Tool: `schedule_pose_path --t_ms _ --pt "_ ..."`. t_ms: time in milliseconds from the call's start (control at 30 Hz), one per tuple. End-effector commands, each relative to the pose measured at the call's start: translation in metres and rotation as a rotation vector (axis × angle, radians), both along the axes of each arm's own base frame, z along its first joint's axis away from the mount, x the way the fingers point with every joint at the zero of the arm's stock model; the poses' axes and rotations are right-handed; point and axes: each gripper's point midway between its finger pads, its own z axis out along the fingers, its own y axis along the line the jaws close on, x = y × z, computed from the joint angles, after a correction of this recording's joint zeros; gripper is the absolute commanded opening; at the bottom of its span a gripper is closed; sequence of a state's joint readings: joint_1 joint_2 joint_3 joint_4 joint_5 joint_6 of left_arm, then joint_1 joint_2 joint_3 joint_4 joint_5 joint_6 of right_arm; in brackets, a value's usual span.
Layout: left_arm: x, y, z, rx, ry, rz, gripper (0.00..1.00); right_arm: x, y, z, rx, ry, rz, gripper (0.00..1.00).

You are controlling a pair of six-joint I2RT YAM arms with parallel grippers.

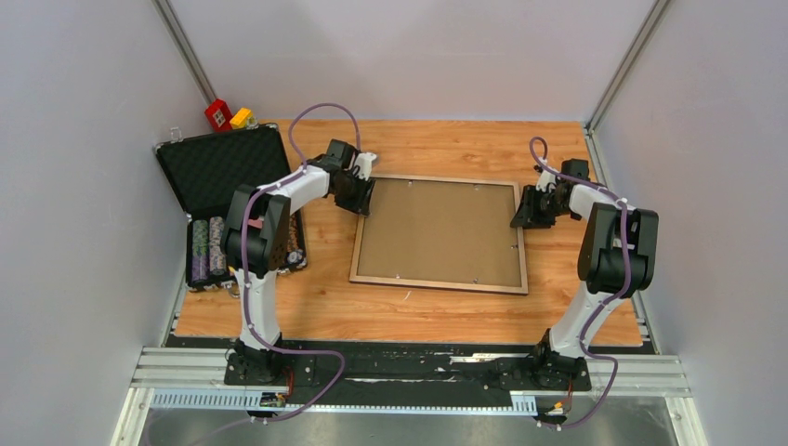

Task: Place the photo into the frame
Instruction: Install the photo frame at the center of the board.

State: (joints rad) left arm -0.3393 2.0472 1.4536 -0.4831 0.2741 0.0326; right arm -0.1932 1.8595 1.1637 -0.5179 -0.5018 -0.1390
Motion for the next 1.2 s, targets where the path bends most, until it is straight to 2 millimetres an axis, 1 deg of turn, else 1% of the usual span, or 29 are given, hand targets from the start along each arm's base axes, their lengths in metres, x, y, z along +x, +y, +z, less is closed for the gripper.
schedule_pose_path --t_ms 0,267,467,600,667,867,1167 --pt "-0.006 0.005 0.007 0.029 -0.017 -0.011 0.47 0.001 0.003 0.003 0.031 -0.015 0.002 0.36" --pt "-0.001 0.001 0.007 0.002 -0.028 0.027 0.41 0.000 0.003 0.003 0.037 -0.011 -0.001 0.35" --pt "0.004 -0.005 0.011 -0.035 -0.040 0.048 0.34 -0.001 0.004 0.002 0.039 -0.008 0.001 0.34" --pt "0.004 -0.008 0.010 -0.056 -0.034 0.052 0.30 -0.001 0.004 0.002 0.041 -0.008 0.002 0.34" --pt "0.003 -0.010 0.009 -0.066 -0.030 0.052 0.27 -0.001 0.004 0.001 0.042 -0.007 0.004 0.34" --pt "0.001 -0.013 0.006 -0.079 -0.022 0.044 0.15 -0.002 0.005 0.000 0.046 -0.003 0.006 0.33" --pt "0.004 -0.014 0.007 -0.082 -0.039 0.031 0.07 -0.002 0.005 -0.001 0.049 0.000 0.006 0.33"
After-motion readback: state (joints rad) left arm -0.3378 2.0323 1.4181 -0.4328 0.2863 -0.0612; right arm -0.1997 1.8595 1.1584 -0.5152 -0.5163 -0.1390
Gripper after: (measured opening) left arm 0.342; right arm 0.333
